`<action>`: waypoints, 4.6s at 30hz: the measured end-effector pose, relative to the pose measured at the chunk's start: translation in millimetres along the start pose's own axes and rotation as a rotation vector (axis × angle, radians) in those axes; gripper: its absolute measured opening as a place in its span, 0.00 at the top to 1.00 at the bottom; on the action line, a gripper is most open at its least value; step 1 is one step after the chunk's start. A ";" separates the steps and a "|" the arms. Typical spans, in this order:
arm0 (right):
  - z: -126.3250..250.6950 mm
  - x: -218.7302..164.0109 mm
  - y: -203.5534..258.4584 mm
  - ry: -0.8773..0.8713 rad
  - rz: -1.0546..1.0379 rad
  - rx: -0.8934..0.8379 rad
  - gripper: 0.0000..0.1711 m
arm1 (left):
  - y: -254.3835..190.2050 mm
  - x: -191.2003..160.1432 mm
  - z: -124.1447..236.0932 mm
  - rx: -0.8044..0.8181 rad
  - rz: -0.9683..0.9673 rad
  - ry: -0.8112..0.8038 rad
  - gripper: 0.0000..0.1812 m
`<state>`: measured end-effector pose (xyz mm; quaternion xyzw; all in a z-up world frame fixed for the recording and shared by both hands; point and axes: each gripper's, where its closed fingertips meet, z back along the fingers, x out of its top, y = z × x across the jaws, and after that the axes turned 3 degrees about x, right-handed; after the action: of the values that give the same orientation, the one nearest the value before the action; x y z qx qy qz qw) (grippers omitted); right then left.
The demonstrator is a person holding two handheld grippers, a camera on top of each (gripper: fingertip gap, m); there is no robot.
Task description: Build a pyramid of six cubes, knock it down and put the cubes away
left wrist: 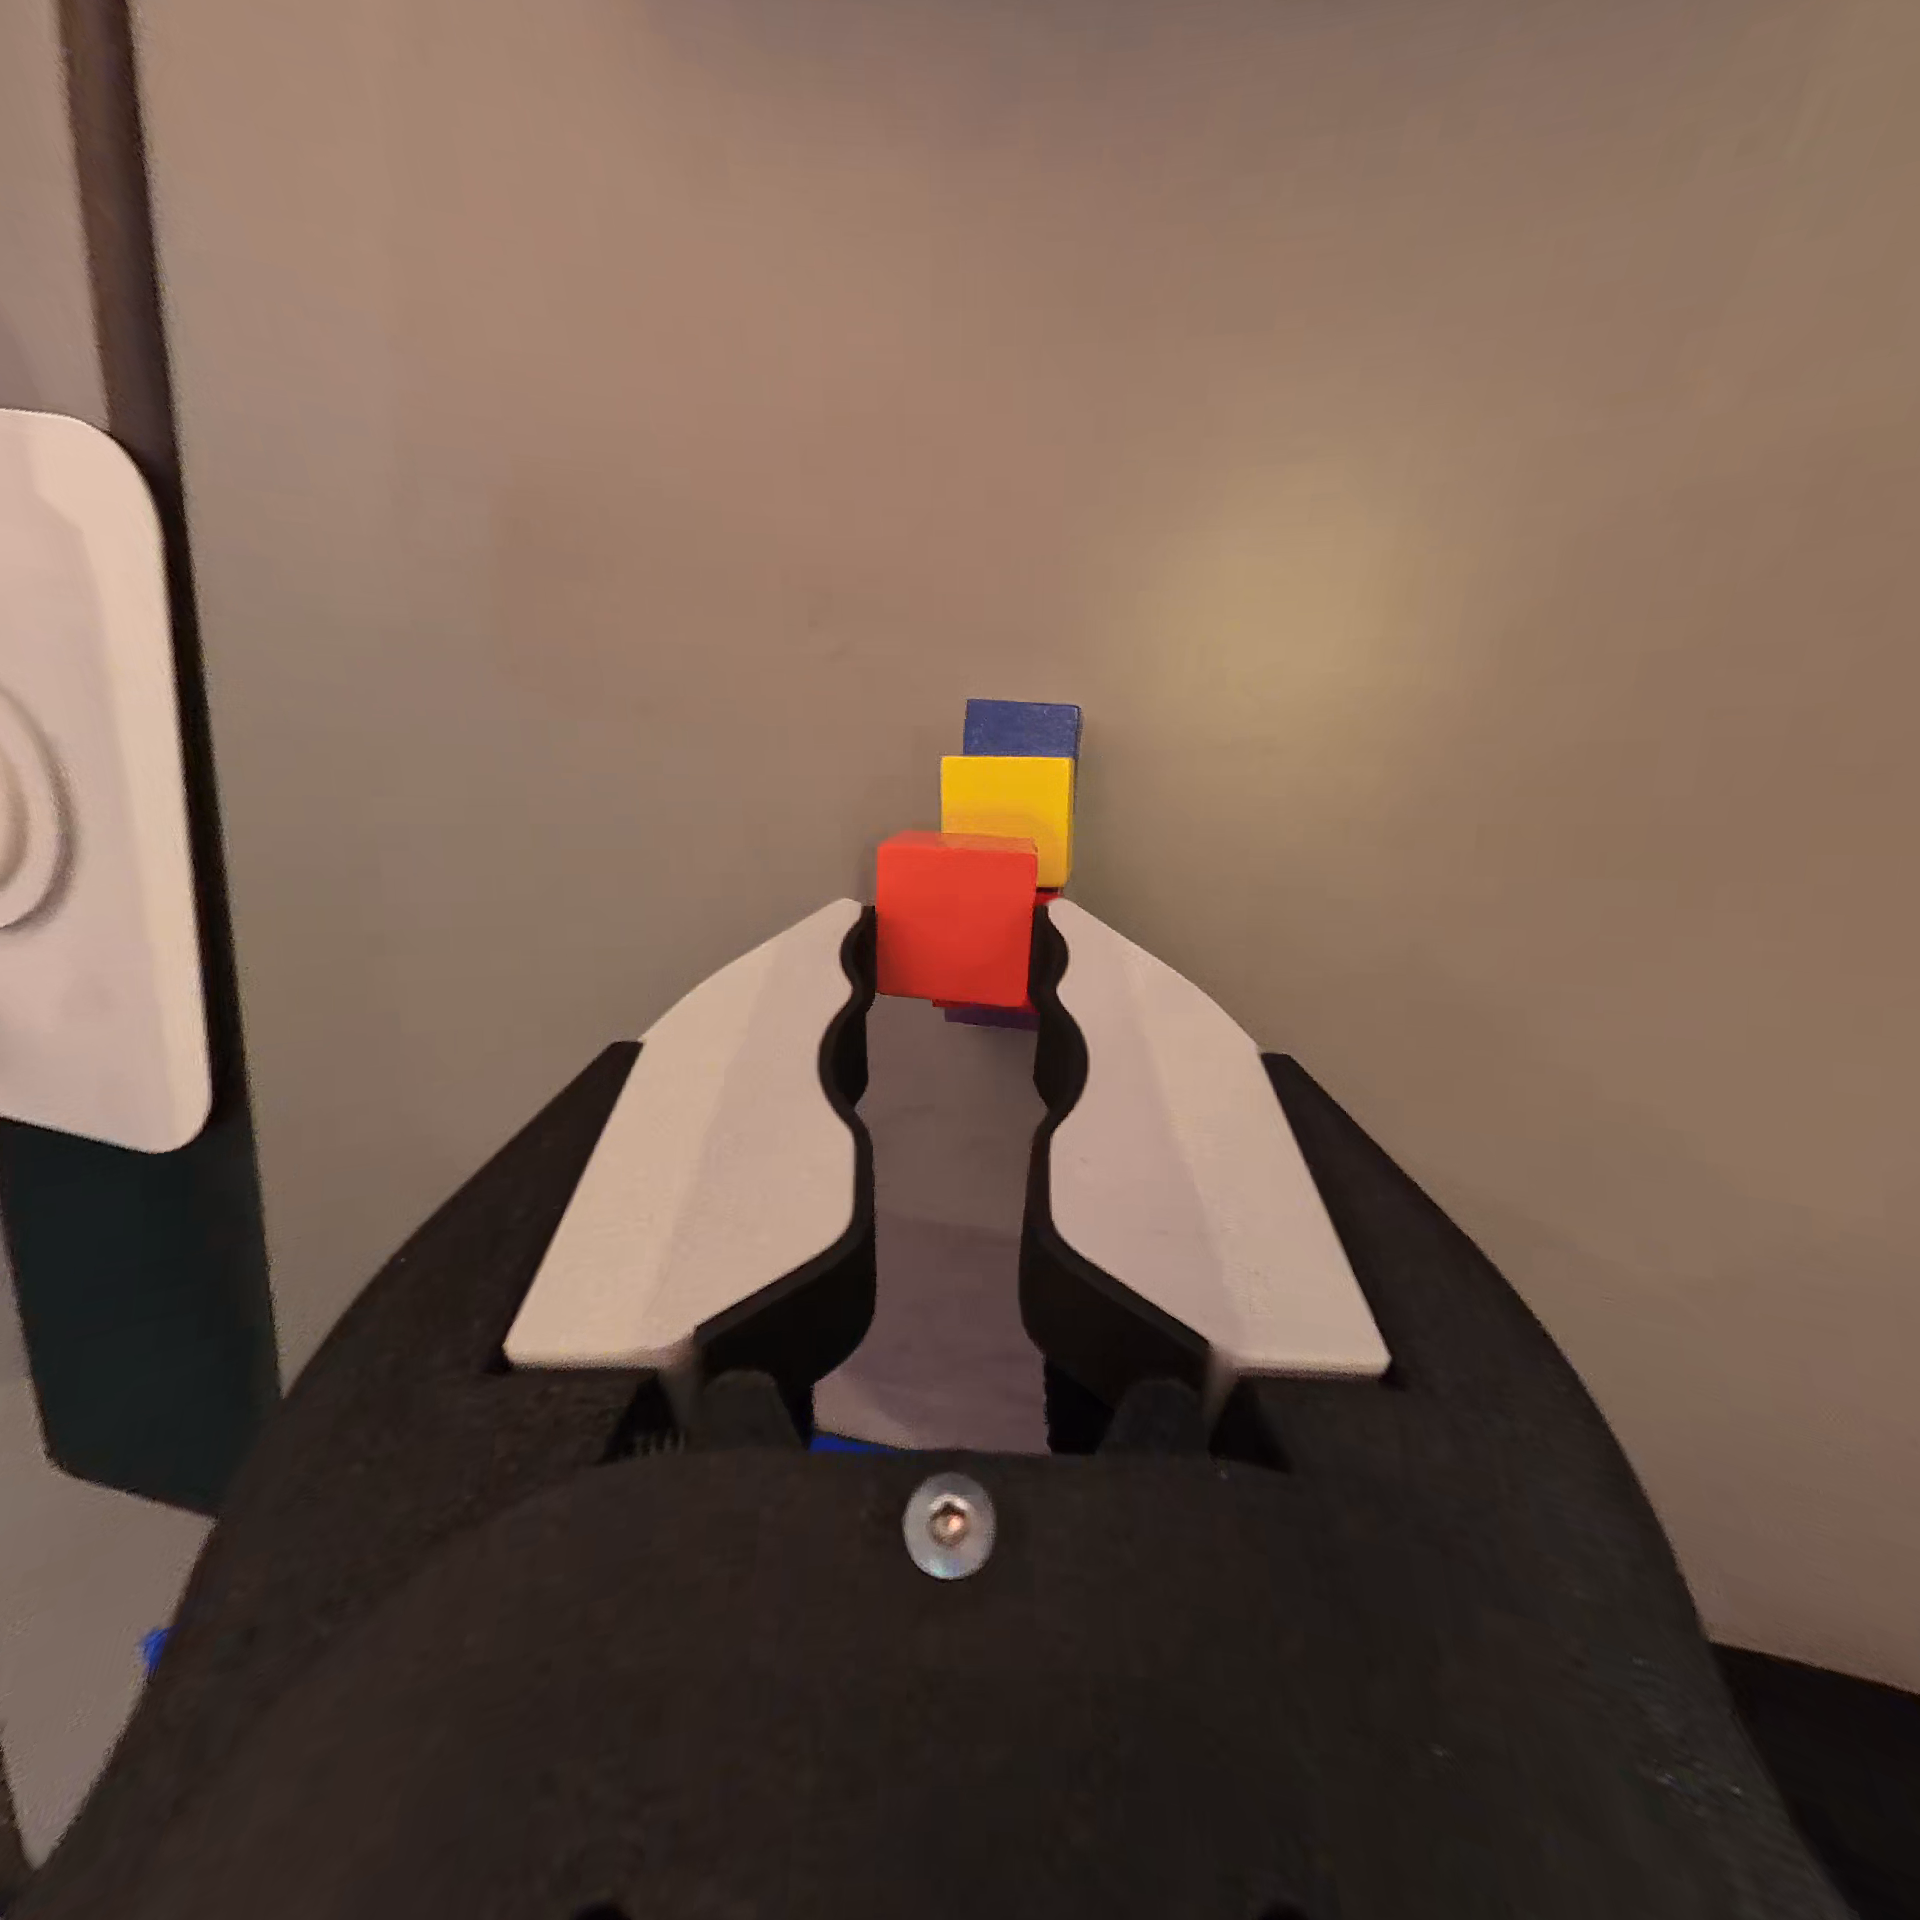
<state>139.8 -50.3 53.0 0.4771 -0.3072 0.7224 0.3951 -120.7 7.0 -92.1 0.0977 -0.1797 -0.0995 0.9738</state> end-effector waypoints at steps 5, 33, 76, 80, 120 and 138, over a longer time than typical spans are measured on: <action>-0.5 -1.8 -1.7 0.006 -0.002 0.000 0.73 | -2.5 -4.1 -8.3 -0.043 -0.023 0.022 0.84; -8.7 -8.9 -2.4 0.053 0.012 -0.008 0.73 | 32.1 75.0 147.5 0.177 0.122 -0.787 0.74; 21.0 73.1 -12.0 -0.447 0.122 -0.390 0.97 | 66.4 -48.8 289.1 0.827 0.617 -1.169 0.95; 13.1 67.8 -12.4 -0.397 0.140 -0.381 1.00 | 67.6 -59.8 274.3 0.818 0.681 -1.088 1.00; -115.6 6.0 154.4 0.142 0.395 0.312 0.99 | 39.6 5.9 145.0 0.518 0.431 -0.717 1.00; -119.5 -6.5 139.4 0.220 0.465 0.218 0.99 | 50.3 -13.2 151.9 0.640 0.391 -0.607 1.00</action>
<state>-32.5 -23.6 -4.9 0.3523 -0.2841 0.8700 0.1959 -181.0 34.9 54.1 0.3235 -0.4924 0.1216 0.7988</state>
